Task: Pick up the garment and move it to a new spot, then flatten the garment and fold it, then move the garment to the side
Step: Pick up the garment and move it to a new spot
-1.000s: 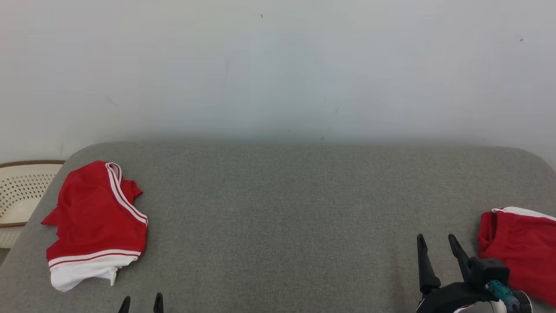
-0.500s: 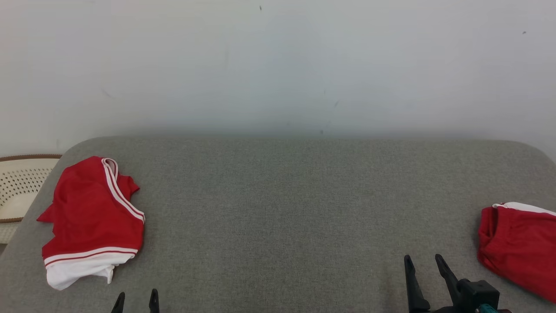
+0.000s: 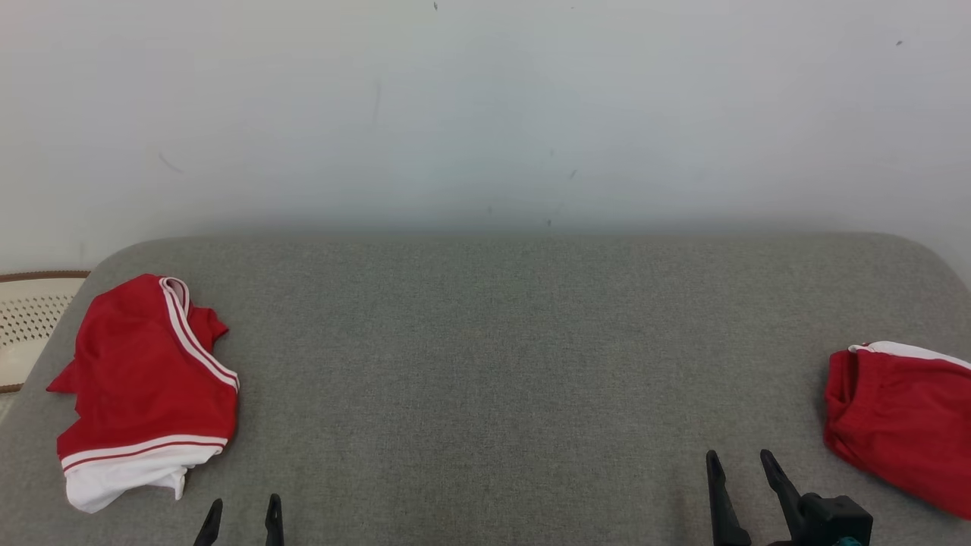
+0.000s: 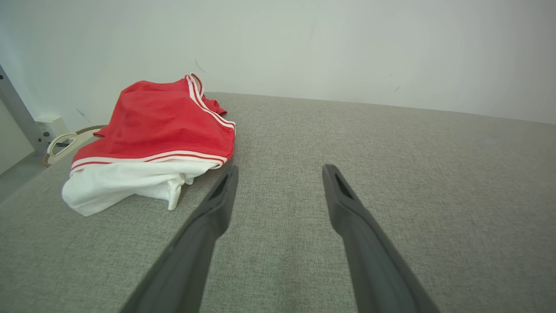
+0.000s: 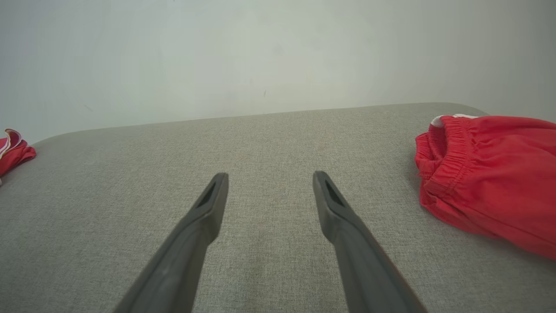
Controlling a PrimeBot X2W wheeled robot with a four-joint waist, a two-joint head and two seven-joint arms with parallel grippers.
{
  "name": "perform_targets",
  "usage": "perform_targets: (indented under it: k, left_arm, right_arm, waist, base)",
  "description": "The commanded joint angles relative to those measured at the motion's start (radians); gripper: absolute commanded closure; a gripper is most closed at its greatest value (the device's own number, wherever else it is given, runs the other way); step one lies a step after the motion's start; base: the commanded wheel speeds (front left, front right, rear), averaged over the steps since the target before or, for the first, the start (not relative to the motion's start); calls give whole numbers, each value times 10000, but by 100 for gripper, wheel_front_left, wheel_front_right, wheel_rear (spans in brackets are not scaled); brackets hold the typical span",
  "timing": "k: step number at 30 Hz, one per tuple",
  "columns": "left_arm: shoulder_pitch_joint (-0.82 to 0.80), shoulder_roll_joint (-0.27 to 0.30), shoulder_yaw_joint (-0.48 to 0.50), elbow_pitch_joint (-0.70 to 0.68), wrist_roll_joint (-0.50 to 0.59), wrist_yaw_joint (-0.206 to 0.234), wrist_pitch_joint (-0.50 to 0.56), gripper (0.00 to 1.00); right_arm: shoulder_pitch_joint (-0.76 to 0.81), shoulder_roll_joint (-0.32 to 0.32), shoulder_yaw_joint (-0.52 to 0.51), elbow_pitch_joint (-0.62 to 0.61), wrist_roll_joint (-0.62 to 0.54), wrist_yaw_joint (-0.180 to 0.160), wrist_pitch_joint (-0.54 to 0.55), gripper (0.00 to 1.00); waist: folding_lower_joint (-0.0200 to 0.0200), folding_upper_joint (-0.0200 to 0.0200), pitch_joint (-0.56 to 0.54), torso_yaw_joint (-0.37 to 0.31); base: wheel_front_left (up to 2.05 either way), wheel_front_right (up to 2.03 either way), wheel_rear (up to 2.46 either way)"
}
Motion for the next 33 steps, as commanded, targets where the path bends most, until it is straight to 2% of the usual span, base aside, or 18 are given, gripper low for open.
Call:
perform_targets:
  k: [1, 9, 14, 33]
  left_arm:
    - [112, 5, -22, -9, -28, 34, -13, 0]
    - [79, 5, -11, 55, -46, -3, -13, 0]
    - [-7, 6, 132, 20, 26, 28, -13, 0]
    - [-77, 10, 1186, -82, 188, -63, -13, 0]
  right_arm:
    - [29, 29, -11, -10, -65, -6, -13, 0]
    - [-83, 65, 86, 8, -72, -6, -13, 0]
    - [-219, 85, 387, 20, 35, -6, -13, 0]
    - [-946, 114, 1333, 231, 335, -6, -12, 0]
  waist:
    - [-1, 0, 4, 13]
    - [-1, 0, 45, 286]
    - [-1, 0, 161, 706]
    - [-1, 0, 782, 3374]
  base:
    - [0, 0, 0]
    - [0, 0, 0]
    - [0, 0, 0]
    - [0, 0, 0]
